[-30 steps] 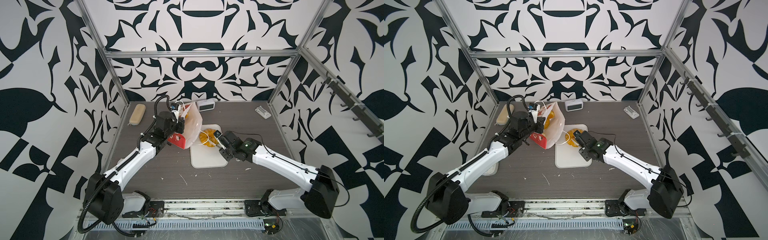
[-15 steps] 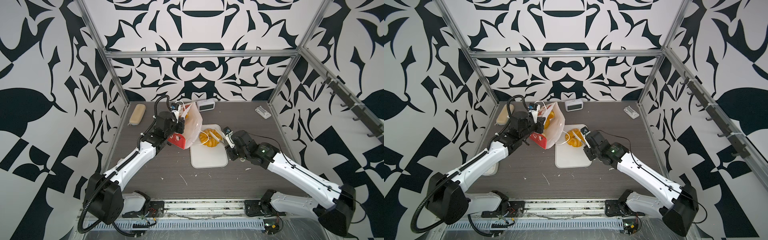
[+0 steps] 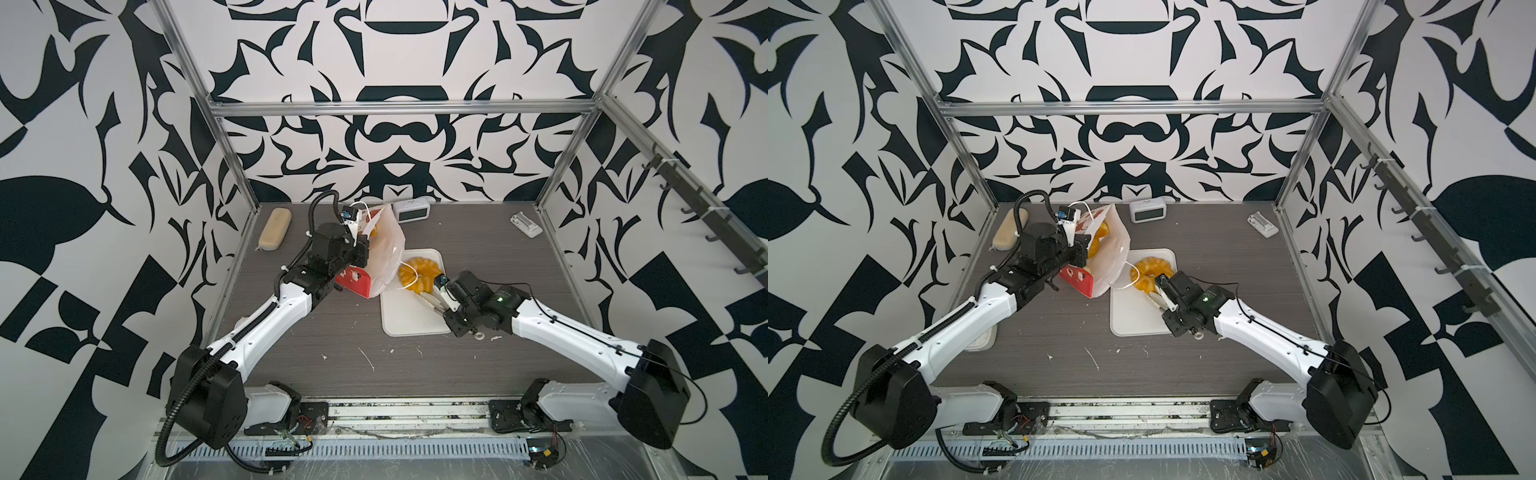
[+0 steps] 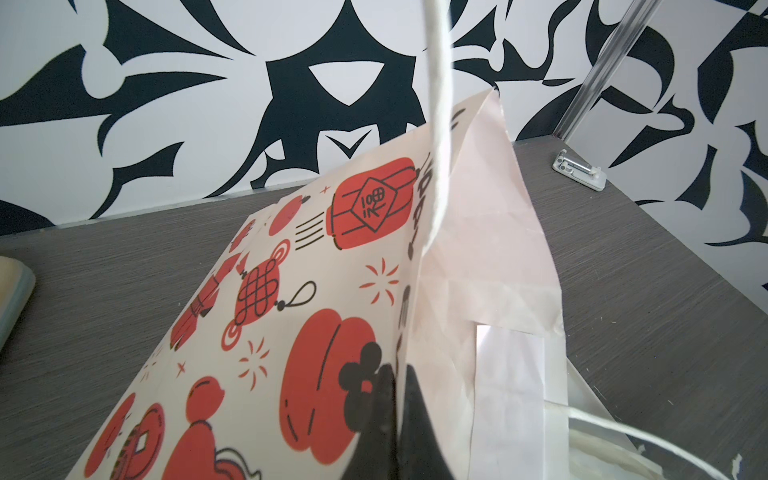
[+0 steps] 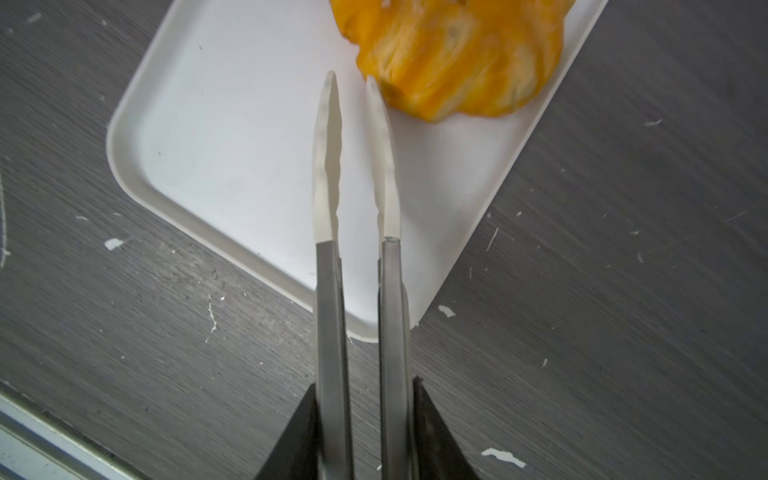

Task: Take the fake bread out of the paper bag
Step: 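Move the tongs back toward the bag opening with the right gripper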

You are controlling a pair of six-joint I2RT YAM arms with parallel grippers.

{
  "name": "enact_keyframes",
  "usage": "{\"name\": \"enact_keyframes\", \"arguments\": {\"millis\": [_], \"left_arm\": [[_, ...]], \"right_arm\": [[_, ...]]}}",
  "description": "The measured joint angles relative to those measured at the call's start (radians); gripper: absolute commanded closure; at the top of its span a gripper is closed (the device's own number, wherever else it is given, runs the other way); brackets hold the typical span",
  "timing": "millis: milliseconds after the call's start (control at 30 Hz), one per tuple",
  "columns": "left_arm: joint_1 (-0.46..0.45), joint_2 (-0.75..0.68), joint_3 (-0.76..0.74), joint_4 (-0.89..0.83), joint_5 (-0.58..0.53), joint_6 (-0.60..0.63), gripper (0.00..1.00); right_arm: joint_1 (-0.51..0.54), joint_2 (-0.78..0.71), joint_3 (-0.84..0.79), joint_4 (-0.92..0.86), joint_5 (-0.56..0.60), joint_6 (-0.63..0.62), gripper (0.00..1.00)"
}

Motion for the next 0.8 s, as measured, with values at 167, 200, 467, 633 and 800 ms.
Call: {"name": "enact_keyframes", "arguments": {"millis": [167, 200, 467, 633, 800], "left_arm": [[0.000, 0.000, 0.000, 0.000, 0.000, 0.000, 1.00], [0.000, 0.001, 0.000, 0.000, 0.000, 0.000, 1.00], [0.000, 0.011, 0.000, 0.000, 0.005, 0.000, 1.00], [0.000, 0.011, 0.000, 0.000, 0.005, 0.000, 1.00], [0.000, 0.012, 0.000, 0.000, 0.005, 0.000, 1.00]], "right_arm": [[-0.010, 0.013, 0.000, 0.000, -0.005, 0.027, 0.65], [-0.013, 0.018, 0.000, 0.000, -0.004, 0.029, 0.65], [-0.059, 0.048, 0.006, 0.009, 0.011, 0.037, 0.64], [-0.090, 0.081, 0.024, 0.036, 0.014, 0.032, 0.64], [-0.109, 0.099, 0.028, 0.060, 0.013, 0.026, 0.64]]}}
